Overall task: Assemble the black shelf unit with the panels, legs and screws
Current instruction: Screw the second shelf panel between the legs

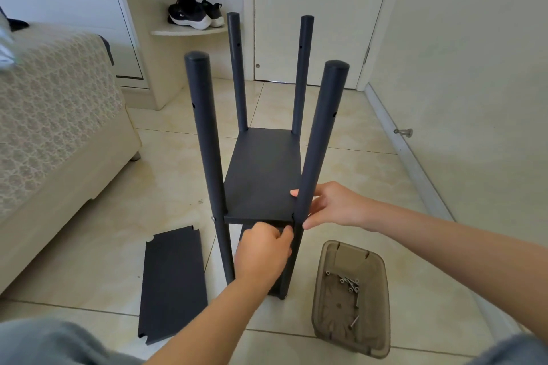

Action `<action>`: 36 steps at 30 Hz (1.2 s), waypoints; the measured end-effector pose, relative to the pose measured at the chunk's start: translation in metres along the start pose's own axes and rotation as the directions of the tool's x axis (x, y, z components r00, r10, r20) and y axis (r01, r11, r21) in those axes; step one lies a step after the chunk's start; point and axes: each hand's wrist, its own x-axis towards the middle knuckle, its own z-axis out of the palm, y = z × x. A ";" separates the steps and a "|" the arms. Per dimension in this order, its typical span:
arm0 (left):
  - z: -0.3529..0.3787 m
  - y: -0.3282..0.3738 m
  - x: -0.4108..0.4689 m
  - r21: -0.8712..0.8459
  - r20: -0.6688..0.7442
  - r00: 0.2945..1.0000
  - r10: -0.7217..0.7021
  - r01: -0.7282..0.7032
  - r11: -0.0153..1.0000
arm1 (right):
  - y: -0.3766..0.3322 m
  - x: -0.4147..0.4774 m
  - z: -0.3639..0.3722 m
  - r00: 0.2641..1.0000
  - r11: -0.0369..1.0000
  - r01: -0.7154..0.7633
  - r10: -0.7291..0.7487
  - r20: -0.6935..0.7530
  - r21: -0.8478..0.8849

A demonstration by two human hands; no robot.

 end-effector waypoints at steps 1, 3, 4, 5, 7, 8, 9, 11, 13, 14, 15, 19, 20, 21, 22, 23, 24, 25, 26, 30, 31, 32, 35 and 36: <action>-0.002 0.000 -0.003 0.218 -0.075 0.985 0.158 -0.139 0.966 | -0.001 0.000 -0.001 1.000 1.000 -0.018 0.018 0.012 0.002; -0.006 0.000 -0.007 0.493 -0.174 0.851 0.495 -0.360 0.792 | -0.005 0.000 -0.001 0.999 0.999 -0.044 0.043 0.031 0.003; -0.006 -0.001 -0.006 0.556 -0.196 0.763 0.616 -0.431 0.711 | -0.007 -0.001 -0.001 0.998 0.999 -0.053 0.053 0.037 -0.001; -0.006 -0.003 -0.004 0.588 -0.206 0.701 0.682 -0.469 0.659 | -0.010 -0.002 -0.001 0.997 0.998 -0.062 0.062 0.041 -0.007; -0.005 -0.005 0.002 0.606 -0.202 0.701 0.684 -0.459 0.650 | -0.012 -0.004 0.000 0.995 0.997 -0.083 0.083 0.053 -0.006; -0.004 -0.006 0.005 0.606 -0.187 0.734 0.653 -0.437 0.665 | -0.012 -0.004 0.001 0.994 0.995 -0.097 0.097 0.058 0.000; -0.005 -0.006 0.007 0.608 -0.168 0.759 0.629 -0.422 0.672 | -0.013 -0.004 0.001 0.992 0.994 -0.112 0.111 0.062 0.013; -0.005 -0.008 0.012 0.611 -0.145 0.765 0.627 -0.430 0.665 | -0.013 -0.003 -0.001 0.986 0.989 -0.141 0.136 0.093 0.050; -0.007 -0.006 0.015 0.601 -0.095 0.787 0.609 -0.442 0.665 | -0.012 -0.005 -0.004 0.975 0.976 -0.186 0.169 0.144 0.113; -0.008 -0.005 0.017 0.590 -0.067 0.813 0.578 -0.435 0.680 | -0.012 -0.005 -0.005 0.971 0.967 -0.210 0.189 0.150 0.144; -0.009 -0.005 0.018 0.582 -0.045 0.832 0.552 -0.428 0.692 | -0.012 -0.005 -0.004 0.969 0.956 -0.232 0.211 0.131 0.177; -0.007 -0.007 0.017 0.607 0.004 0.838 0.545 -0.435 0.665 | -0.011 0.008 0.011 0.943 0.879 -0.296 0.332 -0.033 0.374; -0.007 -0.007 0.017 0.616 0.010 0.836 0.548 -0.437 0.656 | -0.013 0.012 0.015 0.933 0.862 -0.309 0.356 -0.045 0.401; -0.008 -0.007 0.018 0.622 0.012 0.832 0.555 -0.441 0.647 | -0.014 0.014 0.019 0.929 0.854 -0.321 0.368 -0.038 0.409; -0.008 -0.007 0.018 0.630 0.015 0.829 0.559 -0.442 0.638 | -0.015 0.016 0.021 0.929 0.852 -0.328 0.369 -0.024 0.407; -0.008 -0.008 0.019 0.637 0.019 0.829 0.559 -0.441 0.632 | -0.016 0.016 0.023 0.932 0.855 -0.328 0.362 -0.009 0.402; -0.008 -0.009 0.020 0.639 0.019 0.827 0.561 -0.442 0.630 | -0.018 0.016 0.024 0.934 0.856 -0.330 0.358 0.005 0.399; -0.008 -0.010 0.021 0.637 0.021 0.829 0.559 -0.442 0.632 | -0.018 0.015 0.024 0.934 0.852 -0.334 0.358 0.016 0.402; -0.007 -0.012 0.022 0.648 0.025 0.833 0.553 -0.435 0.625 | -0.018 0.016 0.023 0.932 0.844 -0.340 0.360 0.030 0.414; -0.006 -0.018 0.020 0.746 0.068 0.843 0.533 -0.398 0.534 | -0.022 0.019 0.018 0.914 0.771 -0.388 0.391 0.105 0.505; -0.004 -0.021 0.022 0.755 0.062 0.832 0.551 -0.400 0.519 | -0.022 0.020 0.018 0.914 0.763 -0.390 0.391 0.113 0.516; -0.004 -0.022 0.022 0.759 0.060 0.826 0.560 -0.402 0.512 | -0.022 0.021 0.018 0.915 0.756 -0.387 0.386 0.117 0.528; -0.002 -0.024 0.022 0.760 0.027 0.800 0.599 -0.406 0.508 | -0.019 0.020 0.019 0.923 0.755 -0.369 0.367 0.118 0.542; -0.002 -0.024 0.022 0.763 0.017 0.792 0.610 -0.405 0.505 | -0.017 0.019 0.019 0.924 0.759 -0.366 0.363 0.118 0.539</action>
